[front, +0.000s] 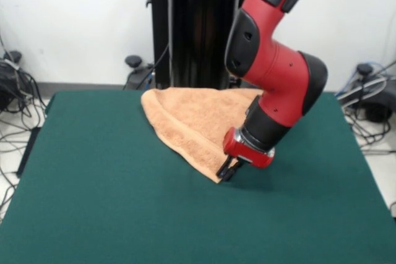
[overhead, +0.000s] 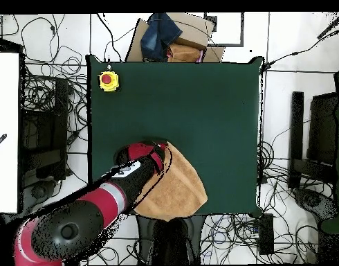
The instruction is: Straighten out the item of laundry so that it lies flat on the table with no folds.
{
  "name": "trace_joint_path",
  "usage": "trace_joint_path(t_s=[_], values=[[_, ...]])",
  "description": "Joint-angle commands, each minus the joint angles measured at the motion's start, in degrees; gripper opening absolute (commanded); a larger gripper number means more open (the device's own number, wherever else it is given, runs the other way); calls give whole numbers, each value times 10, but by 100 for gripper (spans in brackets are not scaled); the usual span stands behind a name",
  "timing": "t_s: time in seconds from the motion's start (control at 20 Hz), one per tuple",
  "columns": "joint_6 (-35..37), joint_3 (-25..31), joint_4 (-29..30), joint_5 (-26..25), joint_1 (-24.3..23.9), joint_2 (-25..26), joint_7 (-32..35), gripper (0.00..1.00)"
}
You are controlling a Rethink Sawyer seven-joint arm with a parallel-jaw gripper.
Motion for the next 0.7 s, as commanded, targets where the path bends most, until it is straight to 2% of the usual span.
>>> trace_joint_path(t_s=[0.05,0.2,0.7], values=[[-35,56,-126,-1,-40,45,50,0],[-27,51,-143,2,-42,53,51,0],[29,32,-253,6,-65,99,42,0]])
